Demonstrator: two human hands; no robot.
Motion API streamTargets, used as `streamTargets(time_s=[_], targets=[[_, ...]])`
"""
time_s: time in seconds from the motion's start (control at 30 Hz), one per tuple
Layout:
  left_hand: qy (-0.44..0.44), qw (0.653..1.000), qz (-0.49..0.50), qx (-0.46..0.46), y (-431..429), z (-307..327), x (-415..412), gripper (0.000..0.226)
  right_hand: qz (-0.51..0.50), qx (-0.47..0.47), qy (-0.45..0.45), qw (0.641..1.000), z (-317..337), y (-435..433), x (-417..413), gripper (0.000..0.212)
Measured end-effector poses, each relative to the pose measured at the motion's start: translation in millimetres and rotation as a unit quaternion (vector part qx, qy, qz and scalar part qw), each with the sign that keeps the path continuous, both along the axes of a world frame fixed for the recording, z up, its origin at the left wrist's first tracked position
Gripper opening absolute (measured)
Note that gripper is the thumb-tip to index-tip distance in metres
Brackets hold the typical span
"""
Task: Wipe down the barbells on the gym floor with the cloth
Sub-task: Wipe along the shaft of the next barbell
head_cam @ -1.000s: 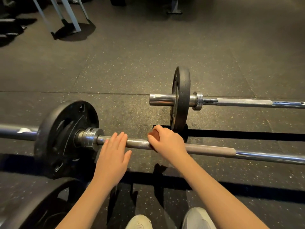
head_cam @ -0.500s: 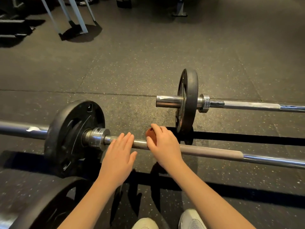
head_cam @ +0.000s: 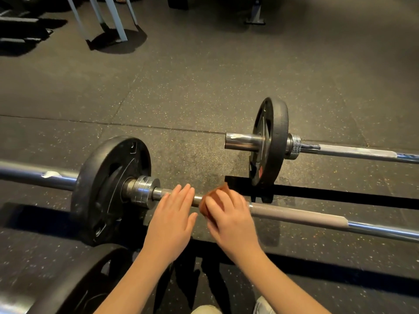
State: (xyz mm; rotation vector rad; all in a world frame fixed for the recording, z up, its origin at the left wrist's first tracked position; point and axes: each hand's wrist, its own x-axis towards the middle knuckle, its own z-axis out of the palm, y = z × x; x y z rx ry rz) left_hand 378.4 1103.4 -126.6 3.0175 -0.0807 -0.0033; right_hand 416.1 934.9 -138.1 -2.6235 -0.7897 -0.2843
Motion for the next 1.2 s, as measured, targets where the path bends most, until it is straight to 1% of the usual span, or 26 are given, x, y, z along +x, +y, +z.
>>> streamTargets(time_s=[0.07, 0.1, 0.17, 0.2, 0.23, 0.27, 0.3, 0.37, 0.4, 0.43, 0.5, 0.53, 0.57, 0.6, 0.63, 0.73, 0.77, 0.8, 0.87, 0.93, 0.97, 1.0, 1.07, 1.13, 1.17, 1.2], targets=[[-0.002, 1.0, 0.005, 0.005, -1, -1, 0, 0.058, 0.005, -0.006, -0.028, 1.0, -1, 3, 10, 0.031], [-0.001, 1.0, 0.008, 0.005, -2, -1, 0, 0.059, -0.028, -0.003, 0.005, 1.0, 8, 13, 24, 0.029], [0.005, 1.0, 0.015, 0.005, -2, -3, 0, 0.062, -0.102, -0.003, 0.14, 0.985, 30, 34, 53, 0.032], [0.008, 1.0, 0.017, 0.004, -1, -3, 0, 0.063, -0.113, -0.004, 0.194, 0.975, 27, 39, 61, 0.032], [0.009, 1.0, 0.017, 0.004, -1, -3, 0, 0.063, -0.105, 0.008, 0.222, 0.969, 25, 39, 61, 0.03], [0.01, 1.0, 0.015, 0.007, -1, -3, 0, 0.063, -0.092, 0.015, 0.207, 0.974, 24, 34, 53, 0.028], [0.012, 1.0, 0.009, 0.01, 0, -1, 0, 0.061, -0.067, 0.03, 0.132, 0.989, 20, 25, 38, 0.027], [0.006, 1.0, 0.001, 0.013, -1, -1, 0, 0.058, 0.012, 0.014, 0.012, 1.0, 2, 8, 2, 0.033], [0.003, 1.0, 0.002, 0.014, -1, -1, 1, 0.058, 0.038, -0.002, -0.015, 0.999, -4, 2, -2, 0.035], [0.004, 1.0, 0.005, 0.011, -2, -2, 0, 0.059, 0.036, -0.006, -0.028, 0.999, -4, 4, 4, 0.032], [0.003, 1.0, 0.015, -0.004, -3, -3, 0, 0.062, -0.037, 0.004, 0.059, 0.998, 17, 21, 32, 0.027], [0.003, 1.0, 0.017, -0.013, -4, -3, 0, 0.064, -0.077, 0.006, 0.137, 0.988, 32, 29, 46, 0.028], [0.004, 1.0, 0.015, -0.018, -3, -3, 0, 0.066, -0.1, 0.01, 0.193, 0.976, 33, 33, 56, 0.029], [0.003, 1.0, 0.014, -0.02, -3, -3, 0, 0.067, -0.1, 0.024, 0.22, 0.97, 29, 33, 60, 0.027], [0.001, 1.0, 0.013, -0.019, -2, -3, 0, 0.067, -0.091, 0.034, 0.216, 0.972, 27, 30, 54, 0.025], [0.005, 1.0, 0.007, -0.013, -1, -3, -2, 0.063, -0.006, 0.057, 0.053, 0.997, 8, 2, 11, 0.028], [0.006, 1.0, 0.01, -0.014, -1, -3, -2, 0.062, 0.021, 0.042, 0.015, 0.999, 3, -5, 5, 0.029], [0.007, 1.0, 0.013, -0.016, -2, -3, -2, 0.062, 0.018, 0.033, -0.002, 0.999, 0, -4, 8, 0.027], [0.003, 1.0, 0.021, -0.02, -4, -3, -1, 0.064, -0.061, 0.027, 0.084, 0.994, 20, 12, 37, 0.026], [0.003, 0.999, 0.02, -0.028, -5, -3, -1, 0.067, -0.139, 0.004, 0.229, 0.963, 35, 21, 63, 0.03], [0.003, 0.999, 0.019, -0.031, -5, -3, -1, 0.068, -0.137, 0.007, 0.247, 0.959, 29, 20, 65, 0.031], [0.002, 0.999, 0.018, -0.034, -4, -3, -1, 0.069, -0.118, 0.017, 0.244, 0.962, 27, 15, 58, 0.031], [0.002, 0.999, 0.017, -0.031, -3, -3, -2, 0.067, -0.055, 0.052, 0.114, 0.991, 19, -4, 29, 0.031], [0.003, 1.0, 0.019, -0.024, -4, -3, -2, 0.064, -0.005, 0.042, 0.023, 0.999, 8, -17, 8, 0.03], [0.001, 0.999, 0.022, -0.025, -5, -4, -1, 0.064, -0.016, 0.037, 0.044, 0.998, 12, -13, 14, 0.028], [0.001, 0.999, 0.026, -0.029, -6, -4, -1, 0.066, -0.056, 0.032, 0.077, 0.995, 18, -5, 29, 0.028]])
